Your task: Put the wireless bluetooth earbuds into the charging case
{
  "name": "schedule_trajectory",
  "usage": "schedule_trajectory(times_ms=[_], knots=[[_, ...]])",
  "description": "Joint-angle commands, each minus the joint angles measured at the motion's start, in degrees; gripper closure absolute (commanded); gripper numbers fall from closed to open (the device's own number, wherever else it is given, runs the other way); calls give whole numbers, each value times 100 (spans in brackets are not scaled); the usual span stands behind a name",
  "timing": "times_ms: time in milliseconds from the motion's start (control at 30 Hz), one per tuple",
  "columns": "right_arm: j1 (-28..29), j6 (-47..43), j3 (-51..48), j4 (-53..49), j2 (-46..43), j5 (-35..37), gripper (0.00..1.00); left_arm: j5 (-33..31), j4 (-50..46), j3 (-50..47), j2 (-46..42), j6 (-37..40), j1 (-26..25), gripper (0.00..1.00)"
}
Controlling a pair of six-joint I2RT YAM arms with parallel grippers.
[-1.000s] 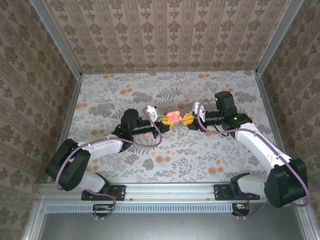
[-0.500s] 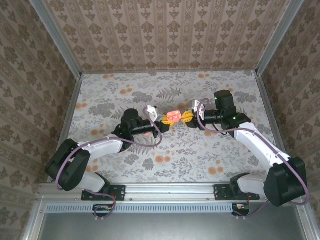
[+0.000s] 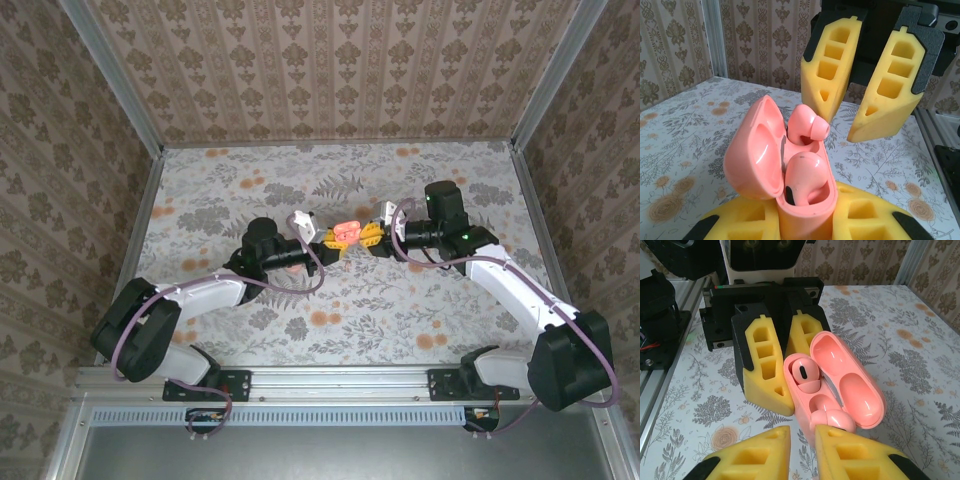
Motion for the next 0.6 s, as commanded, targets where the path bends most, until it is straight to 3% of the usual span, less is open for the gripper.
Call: schedule_trajectory(times_ms=[0, 567], knots=[[47, 93, -26, 149, 101, 37, 79, 197, 194, 213, -67, 74, -97, 84], [151, 114, 127, 262, 292, 104, 78, 230, 172, 222, -69, 109, -128, 84]])
